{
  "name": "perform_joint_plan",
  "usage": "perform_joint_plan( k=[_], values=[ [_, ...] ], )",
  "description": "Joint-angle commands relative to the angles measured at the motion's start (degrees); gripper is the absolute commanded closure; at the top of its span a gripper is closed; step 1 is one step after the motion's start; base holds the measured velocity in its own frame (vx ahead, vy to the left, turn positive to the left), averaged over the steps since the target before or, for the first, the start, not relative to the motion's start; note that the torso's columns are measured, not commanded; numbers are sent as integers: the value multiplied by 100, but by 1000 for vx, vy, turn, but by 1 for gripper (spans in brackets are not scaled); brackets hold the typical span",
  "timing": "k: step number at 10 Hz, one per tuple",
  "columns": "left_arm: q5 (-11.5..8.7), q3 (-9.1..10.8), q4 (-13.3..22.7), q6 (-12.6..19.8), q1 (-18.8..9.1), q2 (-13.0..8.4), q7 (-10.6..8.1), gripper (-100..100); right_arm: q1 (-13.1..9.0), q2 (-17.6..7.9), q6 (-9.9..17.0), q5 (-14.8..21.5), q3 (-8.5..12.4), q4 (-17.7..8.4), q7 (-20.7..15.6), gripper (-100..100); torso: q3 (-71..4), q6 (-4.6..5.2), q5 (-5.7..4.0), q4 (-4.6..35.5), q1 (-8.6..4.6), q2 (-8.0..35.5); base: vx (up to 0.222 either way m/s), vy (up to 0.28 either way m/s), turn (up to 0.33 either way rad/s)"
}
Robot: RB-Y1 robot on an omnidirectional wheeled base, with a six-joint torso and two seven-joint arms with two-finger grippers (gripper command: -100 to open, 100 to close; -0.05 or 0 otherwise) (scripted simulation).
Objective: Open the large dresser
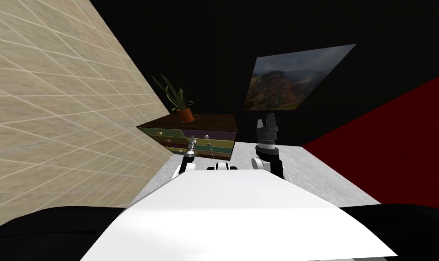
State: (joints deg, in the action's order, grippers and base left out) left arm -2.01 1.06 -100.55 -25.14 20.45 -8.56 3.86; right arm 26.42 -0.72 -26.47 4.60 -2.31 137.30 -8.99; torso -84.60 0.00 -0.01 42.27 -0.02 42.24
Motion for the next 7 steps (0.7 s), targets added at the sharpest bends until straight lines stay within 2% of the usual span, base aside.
perform_joint_plan(
  k=[1,4,7],
  values=[
    [33,-23,322,23,-95,-21,14,-100,0,0,0,0,0,0,0,0,4,0,1,2,4,6,46,-72,-17],
    [74,-52,692,50,-206,70,33,-100,0,0,0,0,0,0,0,0,4,0,0,2,1,6,47,-68,-21],
    [113,-81,1051,75,-313,308,52,-100,0,0,0,0,0,0,0,0,4,0,0,2,0,5,45,-71,-19]
  ],
)
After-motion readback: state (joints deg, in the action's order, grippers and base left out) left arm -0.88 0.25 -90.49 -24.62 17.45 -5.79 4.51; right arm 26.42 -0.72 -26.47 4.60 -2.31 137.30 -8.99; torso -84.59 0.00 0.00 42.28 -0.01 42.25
